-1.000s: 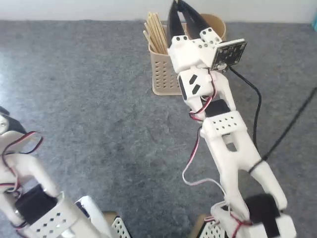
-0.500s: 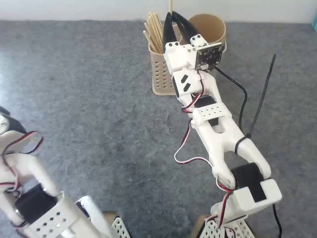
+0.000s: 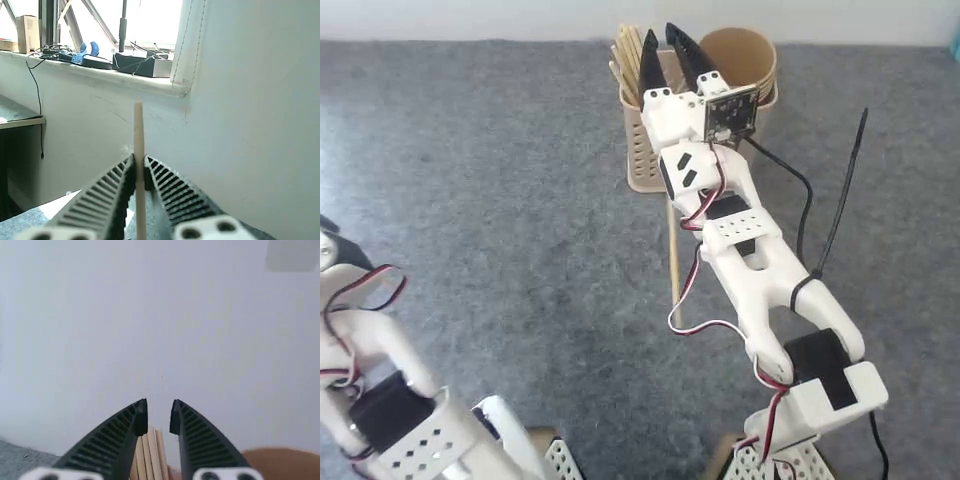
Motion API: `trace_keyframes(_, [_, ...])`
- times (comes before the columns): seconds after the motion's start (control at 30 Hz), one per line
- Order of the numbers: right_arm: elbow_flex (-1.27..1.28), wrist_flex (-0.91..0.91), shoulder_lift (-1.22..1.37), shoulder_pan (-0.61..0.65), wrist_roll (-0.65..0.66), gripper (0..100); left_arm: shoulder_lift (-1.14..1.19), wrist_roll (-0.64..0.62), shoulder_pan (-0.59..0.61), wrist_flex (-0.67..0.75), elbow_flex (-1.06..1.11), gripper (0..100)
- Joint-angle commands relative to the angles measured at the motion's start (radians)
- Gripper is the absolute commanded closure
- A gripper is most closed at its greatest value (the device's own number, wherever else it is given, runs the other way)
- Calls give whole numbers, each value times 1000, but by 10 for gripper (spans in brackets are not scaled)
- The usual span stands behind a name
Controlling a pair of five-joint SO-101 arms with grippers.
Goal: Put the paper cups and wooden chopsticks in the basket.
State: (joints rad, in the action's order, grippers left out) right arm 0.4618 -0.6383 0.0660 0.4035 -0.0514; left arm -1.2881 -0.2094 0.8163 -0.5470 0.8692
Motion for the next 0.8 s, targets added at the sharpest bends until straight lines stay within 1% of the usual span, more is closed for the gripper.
trace_keyframes(0.0, [-38, 64, -124, 7, 9, 907, -15, 8, -2, 25, -8, 988])
trace_keyframes(0.1, [-17, 93, -182, 16, 8, 909, -15, 8, 0, 25, -10, 988])
trace_keyframes(0.17, [-12, 147, -214, 35, -26, 933, -15, 6, 0, 23, -10, 988])
trace_keyframes(0.27, [-26, 325, -286, 42, -123, 995, -15, 6, 15, -6, -18, 988])
trace_keyframes(0.3, [-34, 415, -328, 44, -157, 991, -8, 6, 26, -32, -35, 988])
trace_keyframes(0.4, [-69, 704, -443, 62, -307, 983, 12, 6, 32, -152, -90, 988])
trace_keyframes(0.5, [-81, 938, -544, 64, -436, 983, 77, 3, 29, -269, -188, 988])
trace_keyframes(0.63, [-78, 1201, -627, 61, -505, 983, 241, 2, -5, -439, -384, 988])
trace_keyframes(0.77, [-78, 1400, -665, 65, -563, 983, 457, 0, -63, -641, -630, 988])
